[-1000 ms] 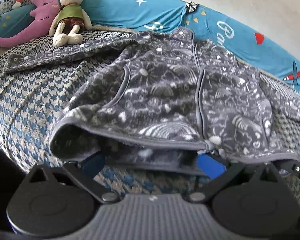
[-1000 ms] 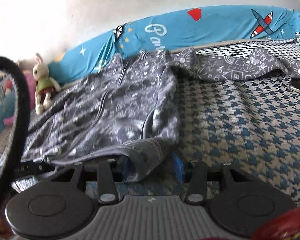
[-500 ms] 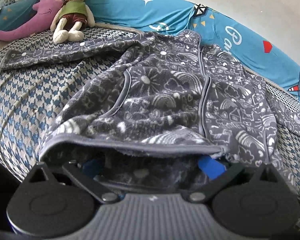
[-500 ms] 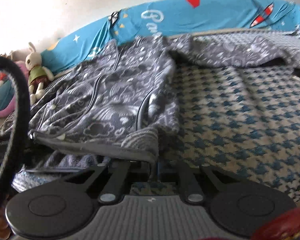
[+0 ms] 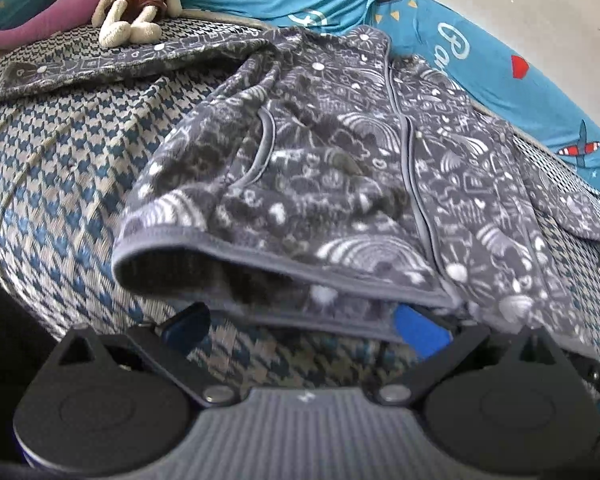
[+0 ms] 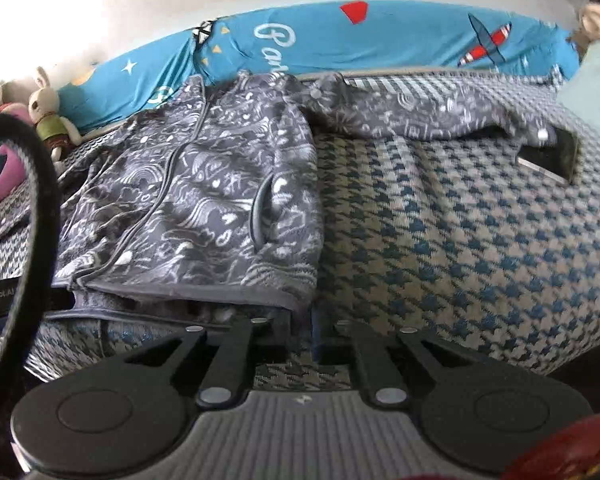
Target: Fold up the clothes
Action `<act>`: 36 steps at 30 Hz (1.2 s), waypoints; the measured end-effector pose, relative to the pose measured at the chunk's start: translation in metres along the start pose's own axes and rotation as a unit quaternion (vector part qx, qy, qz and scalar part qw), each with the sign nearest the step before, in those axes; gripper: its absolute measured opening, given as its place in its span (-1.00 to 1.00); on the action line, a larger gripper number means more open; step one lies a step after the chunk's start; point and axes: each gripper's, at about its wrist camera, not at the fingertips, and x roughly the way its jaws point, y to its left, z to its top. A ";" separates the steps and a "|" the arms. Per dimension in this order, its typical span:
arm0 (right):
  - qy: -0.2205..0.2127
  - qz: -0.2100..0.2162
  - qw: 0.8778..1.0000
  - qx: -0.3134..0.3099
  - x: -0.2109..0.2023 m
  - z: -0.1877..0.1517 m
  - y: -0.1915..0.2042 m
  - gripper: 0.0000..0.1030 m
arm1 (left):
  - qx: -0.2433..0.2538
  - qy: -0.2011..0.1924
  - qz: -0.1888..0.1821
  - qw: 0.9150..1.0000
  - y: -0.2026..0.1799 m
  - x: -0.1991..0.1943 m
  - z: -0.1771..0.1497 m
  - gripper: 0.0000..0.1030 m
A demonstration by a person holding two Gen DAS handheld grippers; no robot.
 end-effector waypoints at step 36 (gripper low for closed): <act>0.053 0.169 0.984 -0.034 0.057 -0.003 0.076 -0.48 | -0.067 0.067 0.073 0.993 0.052 0.023 -0.006 1.00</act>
